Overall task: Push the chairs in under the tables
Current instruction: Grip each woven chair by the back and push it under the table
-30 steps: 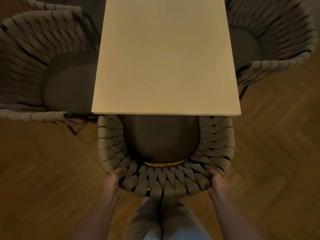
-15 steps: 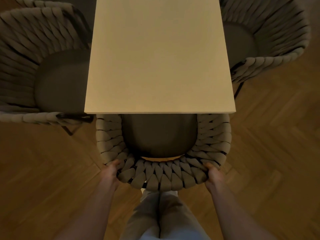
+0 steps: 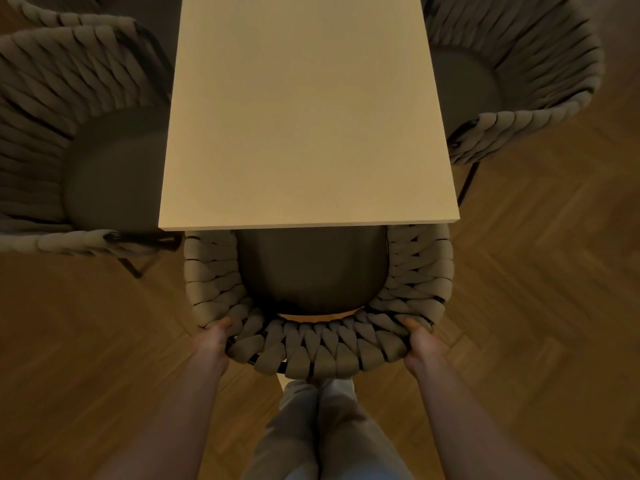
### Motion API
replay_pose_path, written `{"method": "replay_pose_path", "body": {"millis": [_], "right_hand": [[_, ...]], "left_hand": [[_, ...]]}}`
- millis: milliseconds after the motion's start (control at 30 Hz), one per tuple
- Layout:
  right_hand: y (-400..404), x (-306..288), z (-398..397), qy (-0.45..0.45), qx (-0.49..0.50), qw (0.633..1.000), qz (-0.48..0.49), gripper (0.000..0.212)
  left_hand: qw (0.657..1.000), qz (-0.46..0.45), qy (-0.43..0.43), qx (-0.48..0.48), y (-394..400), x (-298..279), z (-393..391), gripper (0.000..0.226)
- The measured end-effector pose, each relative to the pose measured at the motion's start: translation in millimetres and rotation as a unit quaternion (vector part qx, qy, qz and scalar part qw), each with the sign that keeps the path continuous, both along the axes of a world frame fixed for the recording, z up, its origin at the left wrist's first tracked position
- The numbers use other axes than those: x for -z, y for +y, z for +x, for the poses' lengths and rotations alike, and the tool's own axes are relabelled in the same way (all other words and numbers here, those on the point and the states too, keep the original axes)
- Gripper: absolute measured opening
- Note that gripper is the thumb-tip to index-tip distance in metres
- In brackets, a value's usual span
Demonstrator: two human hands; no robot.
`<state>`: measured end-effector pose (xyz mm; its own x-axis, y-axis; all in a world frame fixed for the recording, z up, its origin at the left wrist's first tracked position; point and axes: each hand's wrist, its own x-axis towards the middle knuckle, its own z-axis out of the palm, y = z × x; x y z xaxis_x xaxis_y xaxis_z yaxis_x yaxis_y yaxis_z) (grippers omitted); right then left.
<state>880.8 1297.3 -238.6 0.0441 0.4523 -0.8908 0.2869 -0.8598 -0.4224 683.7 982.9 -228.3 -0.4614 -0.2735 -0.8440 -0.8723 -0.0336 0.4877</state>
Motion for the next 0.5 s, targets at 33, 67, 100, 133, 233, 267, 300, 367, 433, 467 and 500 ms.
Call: {"method": "replay_pose_path", "body": {"millis": [33, 67, 100, 133, 233, 267, 300, 367, 433, 467, 500], "right_hand": [[2, 0, 1, -0.003, -0.006, 1.0, -0.003, 0.05], [2, 0, 1, -0.002, -0.017, 1.0, -0.008, 0.05], [3, 1, 1, -0.003, -0.027, 1.0, -0.013, 0.05], [4, 0, 1, -0.003, -0.035, 0.999, -0.016, 0.05], [7, -2, -1, -0.017, -0.072, 0.997, -0.017, 0.05], [8, -3, -1, -0.02, -0.086, 0.996, -0.016, 0.049], [9, -5, -2, -0.037, -0.112, 0.993, -0.016, 0.048], [12, -9, -4, -0.061, -0.154, 0.986, -0.006, 0.048], [16, -15, -6, -0.085, -0.188, 0.978, 0.002, 0.037], [18, -19, -7, -0.093, -0.201, 0.975, 0.009, 0.027], [18, -27, -9, -0.107, -0.212, 0.971, 0.013, 0.021]], "left_hand": [[1.0, -0.011, 0.0, 0.012, 1, -3, 0, 0.047], [0.999, -0.027, -0.001, 0.024, 1, -3, -1, 0.048], [0.998, -0.044, -0.004, 0.043, 0, -4, -1, 0.05], [0.996, -0.063, -0.006, 0.067, -1, -5, -1, 0.05], [0.982, -0.126, -0.01, 0.141, 0, -12, -3, 0.045], [0.976, -0.145, -0.014, 0.161, 1, -16, -4, 0.042], [0.97, -0.161, -0.02, 0.179, 2, -20, -4, 0.037], [0.955, -0.189, -0.027, 0.227, 3, -28, -2, 0.024], [0.935, -0.216, -0.027, 0.279, 3, -36, 2, 0.019], [0.926, -0.227, -0.026, 0.301, 1, -38, 4, 0.02], [0.919, -0.234, -0.024, 0.316, 1, -41, 5, 0.021]]}}
